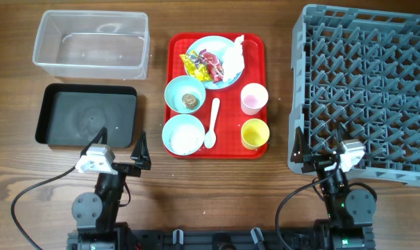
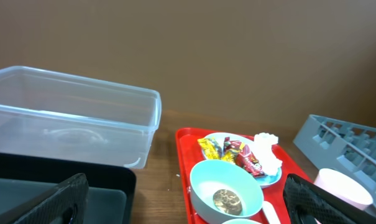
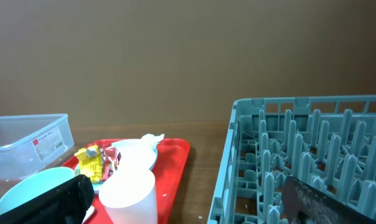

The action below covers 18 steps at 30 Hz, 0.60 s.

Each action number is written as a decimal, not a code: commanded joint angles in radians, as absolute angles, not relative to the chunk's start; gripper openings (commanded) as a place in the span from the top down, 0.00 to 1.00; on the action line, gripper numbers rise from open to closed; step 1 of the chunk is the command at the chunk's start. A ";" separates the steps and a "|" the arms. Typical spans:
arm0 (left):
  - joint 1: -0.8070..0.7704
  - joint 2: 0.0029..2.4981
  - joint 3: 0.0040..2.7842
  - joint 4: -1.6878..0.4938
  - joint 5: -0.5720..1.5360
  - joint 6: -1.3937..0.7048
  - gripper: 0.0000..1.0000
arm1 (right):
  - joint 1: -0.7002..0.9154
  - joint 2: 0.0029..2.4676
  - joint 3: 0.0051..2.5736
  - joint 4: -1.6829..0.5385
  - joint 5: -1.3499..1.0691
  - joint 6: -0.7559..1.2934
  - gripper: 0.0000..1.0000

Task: Sort waste into correct bins and load items into the dishwasher rack
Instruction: 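Move the left gripper over the plate of candy wrappers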

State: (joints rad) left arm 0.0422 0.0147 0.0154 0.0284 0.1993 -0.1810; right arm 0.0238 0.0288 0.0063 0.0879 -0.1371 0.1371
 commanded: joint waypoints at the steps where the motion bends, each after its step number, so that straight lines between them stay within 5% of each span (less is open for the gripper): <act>1: 0.041 0.069 0.121 0.021 0.222 -0.170 0.00 | 0.028 0.030 0.006 0.097 -0.150 0.134 0.00; 7: 0.041 0.586 0.551 -0.166 0.297 -0.065 0.00 | 0.028 0.030 0.006 0.094 -0.150 0.134 0.00; 12: 0.011 1.275 1.274 -0.670 0.310 -0.059 0.00 | 0.028 0.030 0.030 -0.015 -0.157 0.164 0.00; 18: -0.005 1.478 1.408 -0.730 0.337 -0.060 0.00 | 0.028 0.175 0.203 -0.044 -0.157 0.123 0.00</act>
State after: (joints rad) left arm -0.0010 1.4574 1.3853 -0.7242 0.3008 -0.0788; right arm 0.0238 0.1043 0.1051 -0.0479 -0.1413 0.1413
